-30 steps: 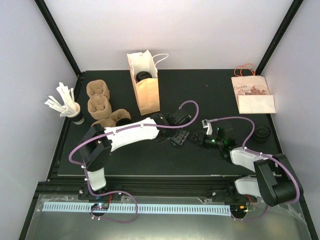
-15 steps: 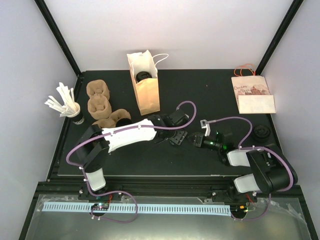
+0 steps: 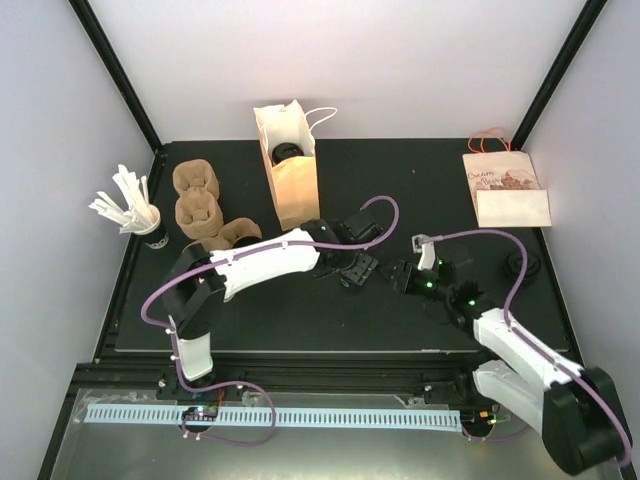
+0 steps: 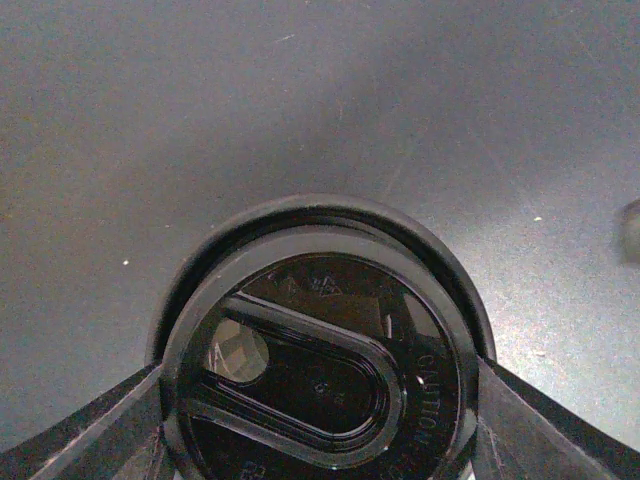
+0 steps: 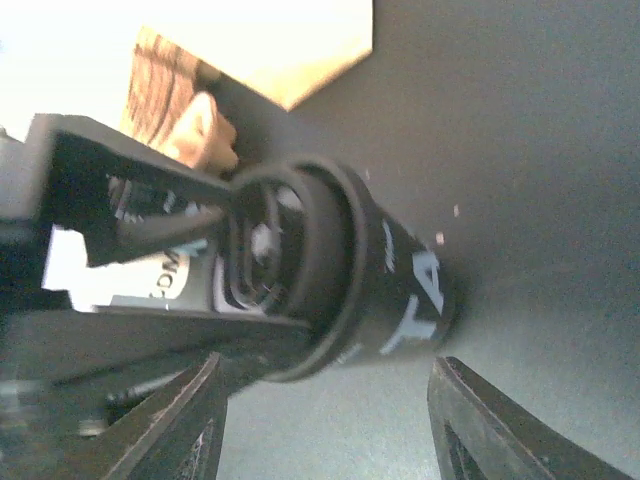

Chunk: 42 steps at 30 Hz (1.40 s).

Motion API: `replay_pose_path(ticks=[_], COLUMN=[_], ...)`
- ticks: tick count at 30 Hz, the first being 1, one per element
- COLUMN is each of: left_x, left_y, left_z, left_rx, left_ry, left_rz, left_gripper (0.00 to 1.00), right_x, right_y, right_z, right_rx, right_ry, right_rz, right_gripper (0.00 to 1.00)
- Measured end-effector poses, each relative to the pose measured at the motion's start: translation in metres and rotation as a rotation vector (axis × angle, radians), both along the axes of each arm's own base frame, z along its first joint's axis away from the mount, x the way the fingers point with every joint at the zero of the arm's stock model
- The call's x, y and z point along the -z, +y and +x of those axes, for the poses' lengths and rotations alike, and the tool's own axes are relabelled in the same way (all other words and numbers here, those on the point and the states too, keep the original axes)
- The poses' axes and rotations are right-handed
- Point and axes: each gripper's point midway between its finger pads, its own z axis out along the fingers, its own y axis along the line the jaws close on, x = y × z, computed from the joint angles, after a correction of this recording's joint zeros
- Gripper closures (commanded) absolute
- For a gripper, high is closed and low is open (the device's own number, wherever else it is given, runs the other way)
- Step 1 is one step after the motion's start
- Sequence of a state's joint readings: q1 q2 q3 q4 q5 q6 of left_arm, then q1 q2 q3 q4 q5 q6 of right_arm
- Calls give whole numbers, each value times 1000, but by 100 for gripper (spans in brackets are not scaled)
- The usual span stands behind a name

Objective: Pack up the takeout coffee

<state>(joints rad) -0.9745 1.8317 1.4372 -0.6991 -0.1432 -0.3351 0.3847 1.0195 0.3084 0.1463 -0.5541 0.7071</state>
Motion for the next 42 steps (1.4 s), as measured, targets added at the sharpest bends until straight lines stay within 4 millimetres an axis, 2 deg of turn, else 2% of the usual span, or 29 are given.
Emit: replay_pose_path(ticks=[3,5,8,9,13,16,20,25,28,32,35,39,42], left_x=[-8,-19,-34,-38,-52,-67,-85,-108,-120,-133,-133,-108,-94], left_y=[2,1,2,6,24,38,43,35,37,43,42,43,34], left_z=[3,7,17,20,32,34,23,-6,-29,-44,-40,-20,-11], left_rx=[21,40,71,82,118,163,260,449,564,633,629,531,496], left_ry=[14,22,62,87,179,236,288,309,285,213,164,84,22], left_rz=[23,11,-64,-92,-234,-353,-484,-613,-676,-705,-673,-474,-338], left_gripper=[45,47,47,47,47,47,47,47,47,48,49,44,44], right_x=[-36,-48,-44,-36,-26,-30,-44,-66,-69,-66,-64,-60,-56], right_y=[-11,-17,-24,-27,-33,-38,-48,-61,-65,-68,-69,-69,-68], right_z=[8,8,3,0,-7,-10,-10,-11,-11,-11,-10,-9,-8], right_rx=[55,82,105,113,127,148,205,272,291,306,310,306,303], right_ry=[-101,-137,-127,-107,-82,-100,-161,-250,-265,-262,-257,-245,-237], right_rz=[-41,-59,-83,-96,-112,-114,-114,-101,-104,-121,-131,-144,-153], right_gripper=[41,41,41,41,41,41,41,41,41,41,41,41,41])
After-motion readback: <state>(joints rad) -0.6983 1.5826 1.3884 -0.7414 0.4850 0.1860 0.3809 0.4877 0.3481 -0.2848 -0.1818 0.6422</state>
